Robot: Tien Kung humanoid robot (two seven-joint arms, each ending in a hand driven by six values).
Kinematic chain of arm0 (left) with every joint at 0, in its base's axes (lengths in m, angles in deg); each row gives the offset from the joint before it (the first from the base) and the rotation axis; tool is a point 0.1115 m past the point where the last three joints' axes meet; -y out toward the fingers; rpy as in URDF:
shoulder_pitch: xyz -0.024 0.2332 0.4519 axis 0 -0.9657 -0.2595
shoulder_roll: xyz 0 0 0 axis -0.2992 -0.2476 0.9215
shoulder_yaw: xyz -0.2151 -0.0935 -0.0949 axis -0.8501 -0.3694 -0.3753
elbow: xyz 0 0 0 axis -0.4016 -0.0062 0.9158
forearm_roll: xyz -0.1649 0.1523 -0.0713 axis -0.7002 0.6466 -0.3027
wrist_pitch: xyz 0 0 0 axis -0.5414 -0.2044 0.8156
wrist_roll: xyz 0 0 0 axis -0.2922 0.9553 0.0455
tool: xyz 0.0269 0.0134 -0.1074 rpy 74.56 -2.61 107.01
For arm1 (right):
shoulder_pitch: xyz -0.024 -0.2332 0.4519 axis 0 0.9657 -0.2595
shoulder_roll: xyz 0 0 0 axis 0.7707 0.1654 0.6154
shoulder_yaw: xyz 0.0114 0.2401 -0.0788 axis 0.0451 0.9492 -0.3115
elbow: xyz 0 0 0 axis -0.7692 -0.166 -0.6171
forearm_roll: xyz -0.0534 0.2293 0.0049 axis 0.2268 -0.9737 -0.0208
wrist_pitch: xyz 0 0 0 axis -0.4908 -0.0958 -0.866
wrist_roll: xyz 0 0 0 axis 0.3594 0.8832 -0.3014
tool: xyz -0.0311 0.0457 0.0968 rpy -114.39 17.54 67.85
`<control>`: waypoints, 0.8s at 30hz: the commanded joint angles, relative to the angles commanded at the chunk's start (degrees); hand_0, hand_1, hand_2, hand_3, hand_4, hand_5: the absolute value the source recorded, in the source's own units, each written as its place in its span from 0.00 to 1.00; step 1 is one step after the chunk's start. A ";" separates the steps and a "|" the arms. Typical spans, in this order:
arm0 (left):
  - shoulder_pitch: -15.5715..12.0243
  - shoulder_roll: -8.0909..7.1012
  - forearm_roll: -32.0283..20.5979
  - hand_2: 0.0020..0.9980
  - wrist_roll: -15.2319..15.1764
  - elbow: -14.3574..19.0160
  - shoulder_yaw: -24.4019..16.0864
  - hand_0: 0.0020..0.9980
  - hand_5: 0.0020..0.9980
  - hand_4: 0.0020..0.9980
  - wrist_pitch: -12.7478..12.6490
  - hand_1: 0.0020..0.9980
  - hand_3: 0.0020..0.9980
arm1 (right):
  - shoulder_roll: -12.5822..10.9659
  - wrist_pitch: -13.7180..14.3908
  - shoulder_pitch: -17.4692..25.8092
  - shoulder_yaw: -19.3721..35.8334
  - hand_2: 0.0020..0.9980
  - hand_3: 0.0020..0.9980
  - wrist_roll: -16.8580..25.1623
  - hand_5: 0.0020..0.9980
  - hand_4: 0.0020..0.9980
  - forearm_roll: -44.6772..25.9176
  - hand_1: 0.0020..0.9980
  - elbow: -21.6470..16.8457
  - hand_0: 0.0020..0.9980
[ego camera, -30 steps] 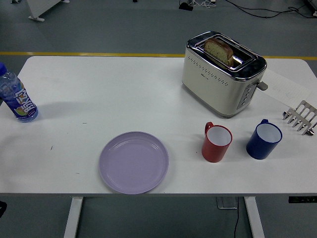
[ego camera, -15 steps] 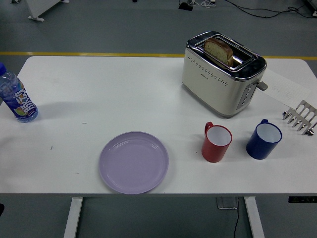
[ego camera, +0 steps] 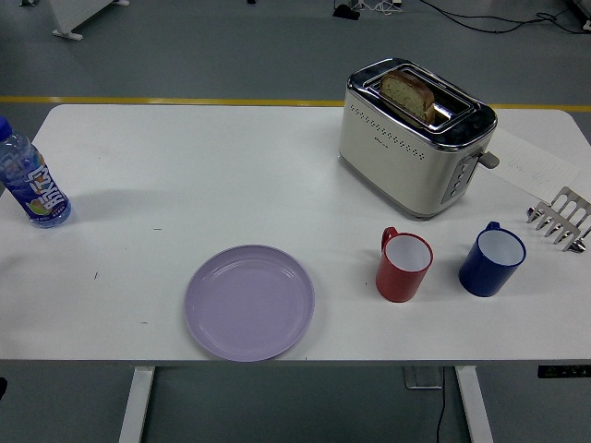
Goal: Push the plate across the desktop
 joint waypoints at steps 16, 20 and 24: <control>-0.80 0.18 0.54 0.68 3.81 1.92 -0.56 0.66 1.00 0.52 3.92 0.67 0.59 | 0.00 0.12 -0.32 0.22 0.67 0.64 0.05 0.49 0.21 0.19 0.60 0.02 0.60; -1.51 0.25 -1.76 0.67 8.27 3.36 -0.71 0.66 1.00 0.52 7.75 0.67 0.59 | 0.00 0.12 -0.38 0.40 0.67 0.64 0.09 0.49 0.21 0.42 0.60 0.02 0.60; -2.45 1.04 -6.81 0.67 13.91 5.52 -1.75 0.66 1.00 0.52 12.23 0.67 0.59 | 0.00 0.17 -0.40 0.44 0.67 0.64 0.10 0.49 0.21 0.41 0.60 0.02 0.60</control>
